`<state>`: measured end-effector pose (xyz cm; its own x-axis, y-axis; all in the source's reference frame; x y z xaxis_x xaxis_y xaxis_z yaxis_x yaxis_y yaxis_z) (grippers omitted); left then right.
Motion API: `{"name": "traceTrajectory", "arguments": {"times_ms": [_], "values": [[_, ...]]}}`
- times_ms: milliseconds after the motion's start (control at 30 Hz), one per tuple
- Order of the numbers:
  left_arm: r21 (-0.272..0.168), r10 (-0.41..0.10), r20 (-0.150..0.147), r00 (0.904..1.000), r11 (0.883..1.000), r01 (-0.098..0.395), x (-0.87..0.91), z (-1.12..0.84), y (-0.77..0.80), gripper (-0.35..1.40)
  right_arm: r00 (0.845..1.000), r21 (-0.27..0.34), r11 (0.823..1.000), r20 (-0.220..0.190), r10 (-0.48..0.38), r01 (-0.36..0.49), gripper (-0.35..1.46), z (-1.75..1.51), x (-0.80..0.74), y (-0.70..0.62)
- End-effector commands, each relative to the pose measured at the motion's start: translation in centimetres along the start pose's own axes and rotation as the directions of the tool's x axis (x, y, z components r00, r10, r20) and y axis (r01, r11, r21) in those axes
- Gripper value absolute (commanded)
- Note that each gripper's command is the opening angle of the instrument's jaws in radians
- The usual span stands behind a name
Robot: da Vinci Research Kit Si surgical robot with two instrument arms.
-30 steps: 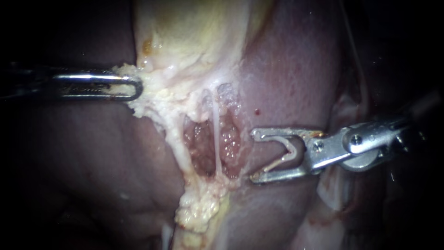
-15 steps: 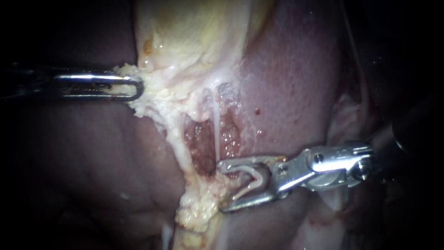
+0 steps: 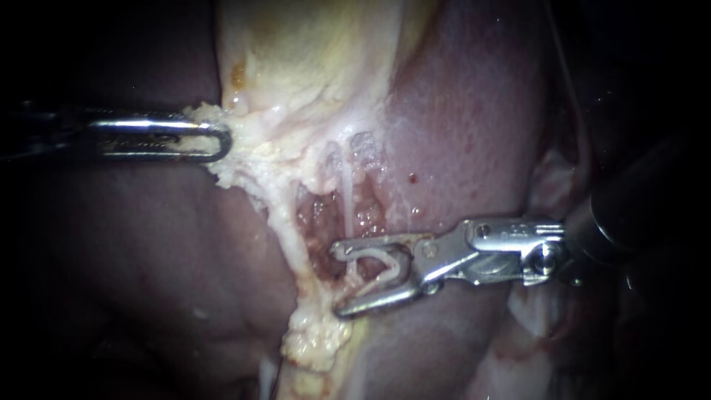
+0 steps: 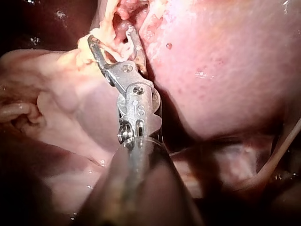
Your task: Clipping first clip left tube
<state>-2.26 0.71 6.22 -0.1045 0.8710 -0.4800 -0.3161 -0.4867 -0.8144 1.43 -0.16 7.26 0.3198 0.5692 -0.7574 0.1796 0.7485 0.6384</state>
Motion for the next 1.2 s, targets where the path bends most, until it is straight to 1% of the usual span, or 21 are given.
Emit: {"name": "traceTrajectory", "arguments": {"times_ms": [33,100,200,267,333,600,667,900,1000,1067,1200], "values": [[-0.001,0.000,0.000,1.0000,1.000,0.000,0.00,0.00,0.00,-0.35,1.000,0.000,1.000,-0.001,0.005,-0.005,0.50,0.01,-0.01,0.01],[-0.002,0.000,0.000,1.0000,1.000,0.000,0.00,0.00,0.00,-0.35,1.000,-0.001,1.000,-0.001,0.004,-0.004,0.50,0.03,-0.04,0.03],[-0.001,0.000,0.000,1.0000,1.000,0.000,0.00,0.00,0.00,-0.35,1.000,0.001,1.000,-0.014,0.001,-0.001,0.50,0.06,-0.07,0.06],[-0.001,0.000,0.000,1.0000,1.000,0.000,0.00,0.00,-0.01,-0.35,0.999,0.039,0.999,-0.035,-0.002,0.003,0.49,0.08,-0.09,0.06],[-0.001,0.000,0.000,1.0000,1.000,0.000,0.00,0.00,-0.01,-0.35,0.999,0.071,0.997,-0.043,-0.007,0.010,0.48,0.10,-0.10,0.06],[-0.002,0.000,0.000,1.0000,1.000,0.000,0.00,0.00,-0.01,-0.35,0.999,0.182,0.982,-0.028,-0.037,0.041,0.48,0.31,-0.06,0.07],[-0.002,0.000,0.000,1.0000,1.000,0.000,0.00,0.00,-0.01,-0.35,0.999,0.197,0.979,-0.034,-0.042,0.048,0.46,0.37,-0.06,0.05],[-0.002,0.000,0.000,1.0000,1.000,0.000,0.00,0.00,-0.01,-0.35,0.998,0.211,0.977,-0.050,-0.028,0.038,0.45,0.61,-0.06,-0.04],[-0.002,0.000,0.000,1.0000,1.000,0.000,0.00,0.00,-0.01,-0.35,0.998,0.212,0.977,-0.054,-0.021,0.032,0.45,0.68,-0.04,-0.07],[-0.002,0.000,0.000,1.0000,1.000,0.000,0.00,0.00,-0.01,-0.35,0.999,0.202,0.979,-0.054,-0.009,0.020,0.46,0.73,-0.01,-0.07],[-0.001,0.000,0.000,1.0000,1.000,0.000,0.00,0.00,-0.02,-0.35,0.997,0.138,0.990,-0.071,0.013,-0.003,0.47,0.84,0.04,-0.08]]}}
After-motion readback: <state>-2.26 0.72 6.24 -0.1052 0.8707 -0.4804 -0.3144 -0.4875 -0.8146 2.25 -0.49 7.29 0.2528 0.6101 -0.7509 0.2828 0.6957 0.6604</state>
